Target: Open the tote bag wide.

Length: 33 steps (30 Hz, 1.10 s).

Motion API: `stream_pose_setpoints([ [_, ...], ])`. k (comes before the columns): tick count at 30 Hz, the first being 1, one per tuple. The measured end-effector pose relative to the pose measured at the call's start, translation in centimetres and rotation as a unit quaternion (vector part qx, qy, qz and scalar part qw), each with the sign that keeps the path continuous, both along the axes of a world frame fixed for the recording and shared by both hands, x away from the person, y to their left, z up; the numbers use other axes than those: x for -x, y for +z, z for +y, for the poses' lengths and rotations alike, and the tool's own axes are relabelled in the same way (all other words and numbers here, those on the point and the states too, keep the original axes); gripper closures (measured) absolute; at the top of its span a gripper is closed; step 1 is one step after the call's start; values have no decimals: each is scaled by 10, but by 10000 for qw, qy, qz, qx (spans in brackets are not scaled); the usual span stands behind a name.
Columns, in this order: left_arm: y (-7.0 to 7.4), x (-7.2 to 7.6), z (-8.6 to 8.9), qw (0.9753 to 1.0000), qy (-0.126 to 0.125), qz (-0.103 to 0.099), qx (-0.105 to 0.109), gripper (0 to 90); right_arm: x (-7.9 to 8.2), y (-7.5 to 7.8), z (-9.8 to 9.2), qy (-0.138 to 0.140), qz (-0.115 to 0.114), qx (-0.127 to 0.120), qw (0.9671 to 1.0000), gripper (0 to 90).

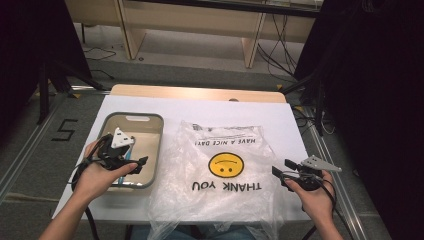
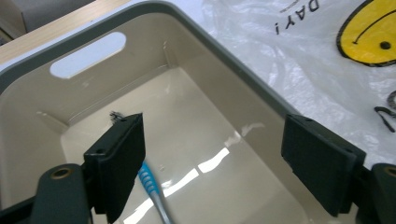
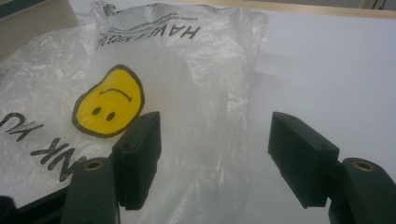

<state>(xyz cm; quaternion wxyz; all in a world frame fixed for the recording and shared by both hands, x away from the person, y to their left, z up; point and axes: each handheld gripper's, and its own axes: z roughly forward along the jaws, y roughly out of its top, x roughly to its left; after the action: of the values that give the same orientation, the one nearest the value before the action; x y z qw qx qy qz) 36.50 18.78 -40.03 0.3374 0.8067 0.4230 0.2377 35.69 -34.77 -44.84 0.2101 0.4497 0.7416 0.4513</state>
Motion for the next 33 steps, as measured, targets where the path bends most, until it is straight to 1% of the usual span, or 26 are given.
stream_pose_setpoints([
  [1, 1, 1, -2, 10000, -56, -27, -5, 244, 0, 0, 0, 1, -8, 3, 10000, 378],
  [2, 2, 1, -4, 9999, -86, -60, 53, 251, -1, 1, 0, -12, -16, 8, 10000, 384],
  [3, 3, 2, -7, 9999, -133, -70, 59, 251, -1, 1, 0, -12, -16, 8, 10000, 384],
  [5, 6, 4, -14, 9997, -198, -98, 87, 263, 0, 2, 0, -20, 23, -12, 10000, 389],
  [8, 11, 9, -28, 9991, -380, -110, 120, 273, -2, 3, 3, 11, 112, 51, 9999, 396],
  [11, 14, 13, -43, 9981, -592, -121, 83, 272, -3, 3, 4, 16, 177, 84, 9998, 402],
  [12, 15, 14, -47, 9978, -639, -126, 100, 275, -5, 3, 7, 29, 288, 148, 9995, 400],
  [13, 14, 15, -50, 9975, -683, -133, 115, 275, -5, 3, 7, 29, 288, 148, 9995, 400],
  [14, 14, 15, -51, 9973, -719, -95, 118, 279, -8, 4, 9, 75, 410, 192, 9989, 398],
  [15, 14, 15, -52, 9972, -723, -87, 154, 283, -11, 5, 10, 76, 449, 202, 9988, 396],
  [16, 13, 15, -54, 9972, -713, -84, 190, 285, -14, 7, 12, 95, 469, 229, 9986, 392],
  [19, 12, 15, -55, 9968, -775, -45, 178, 285, -26, 16, 17, 157, 453, 284, 9984, 378],
  [21, 12, 15, -55, 9967, -791, -56, 168, 285, -37, 20, 20, 167, 501, 311, 9981, 358],
  [22, 12, 15, -55, 9967, -789, -57, 175, 285, -43, 20, 22, 162, 560, 332, 9977, 351],
  [24, 12, 14, -56, 9968, -776, -52, 180, 285, -55, 18, 26, 186, 714, 411, 9964, 349],
  [26, 11, 13, -57, 9965, -820, -39, 140, 283, -65, 13, 29, 248, 879, 497, 9946, 352],
  [27, 10, 13, -58, 9965, -821, -26, 150, 283, -65, 13, 29, 248, 879, 497, 9946, 352],
  [28, 10, 13, -58, 9964, -835, -18, 138, 283, -72, 8, 31, 278, 1086, 616, 9918, 382],
  [30, 9, 11, -60, 9962, -869, 11, 108, 284, -76, 4, 32, 295, 1261, 701, 9891, 473],
  [31, 9, 11, -61, 9961, -872, 10, 126, 284, -78, 3, 33, 282, 1354, 695, 9879, 541],
  [32, 8, 11, -62, 9960, -887, 8, 112, 283, -79, 2, 32, 257, 1495, 635, 9864, 603],
  [33, 8, 10, -64, 9957, -922, 3, 110, 283, -79, 2, 32, 257, 1495, 635, 9864, 603],
])
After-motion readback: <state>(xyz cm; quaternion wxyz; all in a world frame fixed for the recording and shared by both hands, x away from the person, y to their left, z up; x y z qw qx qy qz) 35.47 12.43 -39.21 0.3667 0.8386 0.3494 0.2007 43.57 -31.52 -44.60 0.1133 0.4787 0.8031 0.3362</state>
